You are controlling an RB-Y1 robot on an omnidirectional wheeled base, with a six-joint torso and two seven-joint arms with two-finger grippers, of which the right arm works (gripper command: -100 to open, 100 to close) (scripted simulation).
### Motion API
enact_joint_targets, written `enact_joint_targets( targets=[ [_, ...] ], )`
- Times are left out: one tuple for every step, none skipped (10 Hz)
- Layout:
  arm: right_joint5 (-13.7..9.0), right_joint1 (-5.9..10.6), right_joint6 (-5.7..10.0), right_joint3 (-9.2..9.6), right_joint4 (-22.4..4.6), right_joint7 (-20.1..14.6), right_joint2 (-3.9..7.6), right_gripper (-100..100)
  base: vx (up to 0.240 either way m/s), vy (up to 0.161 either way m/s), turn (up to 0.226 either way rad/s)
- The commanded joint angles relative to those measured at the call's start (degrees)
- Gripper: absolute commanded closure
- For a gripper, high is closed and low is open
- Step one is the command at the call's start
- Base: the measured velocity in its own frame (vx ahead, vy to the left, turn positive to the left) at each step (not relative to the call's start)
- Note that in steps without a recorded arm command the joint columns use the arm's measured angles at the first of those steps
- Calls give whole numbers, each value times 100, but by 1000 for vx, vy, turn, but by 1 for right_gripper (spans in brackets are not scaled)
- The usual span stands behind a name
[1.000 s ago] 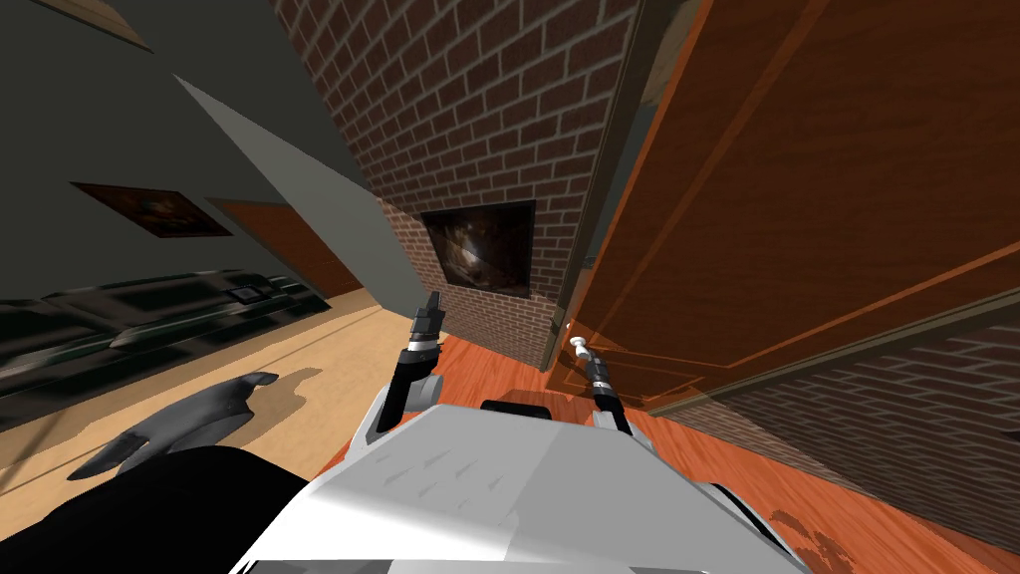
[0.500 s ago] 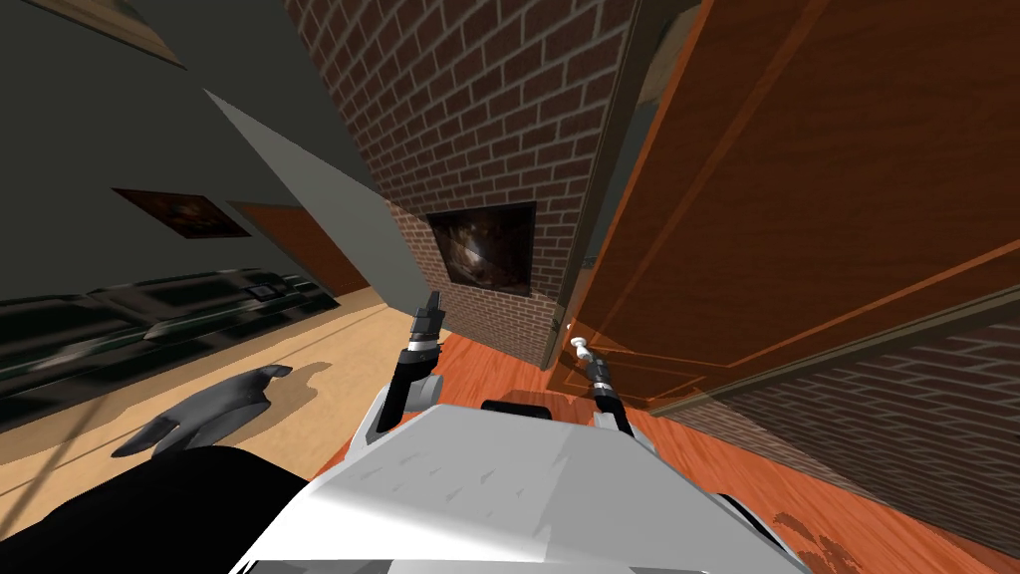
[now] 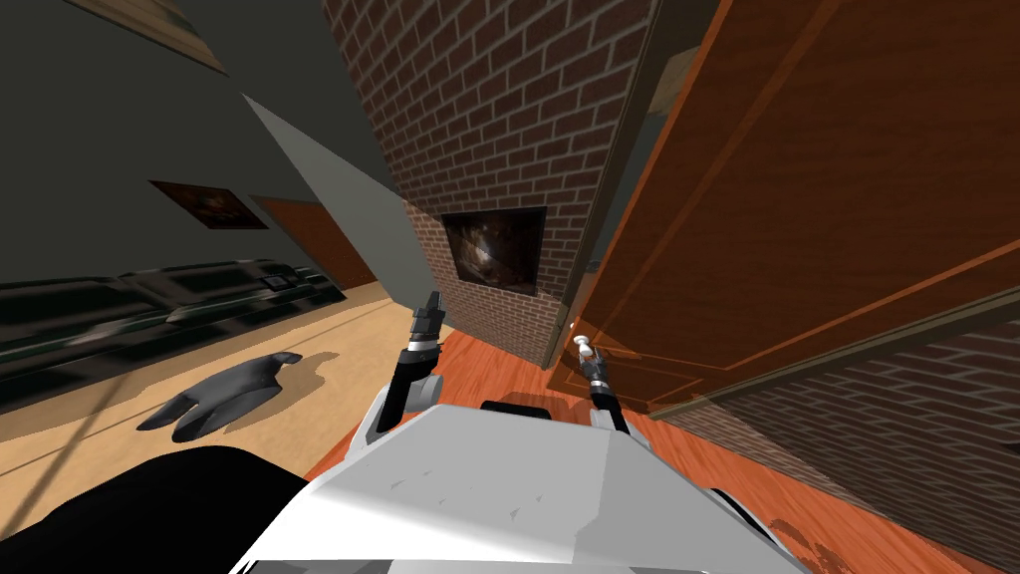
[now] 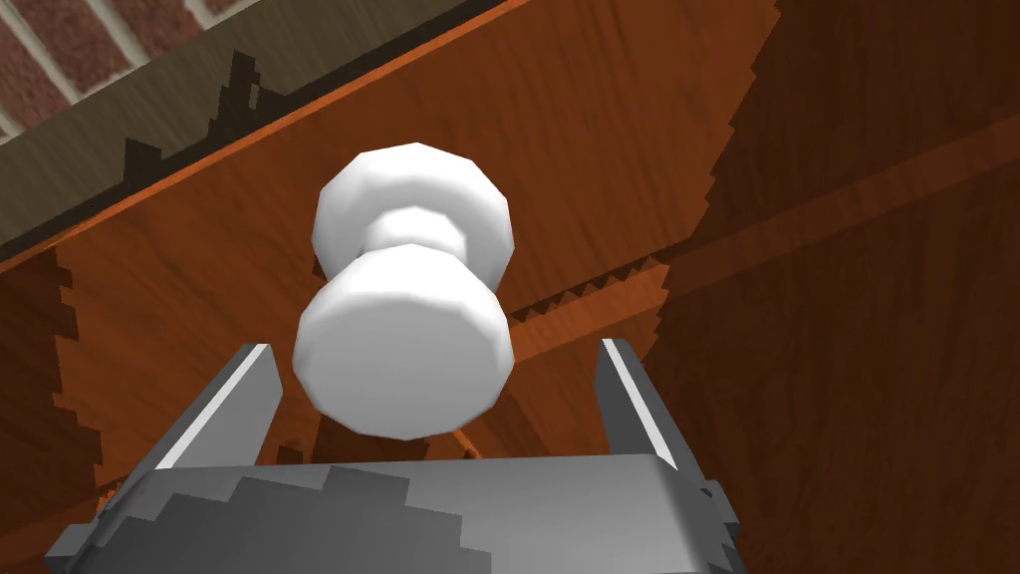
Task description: Pull the door open
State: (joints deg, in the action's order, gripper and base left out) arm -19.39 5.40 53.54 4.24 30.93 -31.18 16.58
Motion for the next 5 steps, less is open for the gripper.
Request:
enact_joint_targets(
  targets=[
    [-33,2,-20,21,17,-170,-9,-100,-55,-9,8],
    [-92,12,-42,58,38,-387,-21,-100,-46,-14,23],
    [-153,22,-65,96,59,-541,-33,-100,-64,-18,40],
    [-153,22,-65,96,59,-610,-33,-100,-46,-13,14],
    [-219,33,-89,138,82,-825,-46,-100,-51,-9,24]
  ],
)
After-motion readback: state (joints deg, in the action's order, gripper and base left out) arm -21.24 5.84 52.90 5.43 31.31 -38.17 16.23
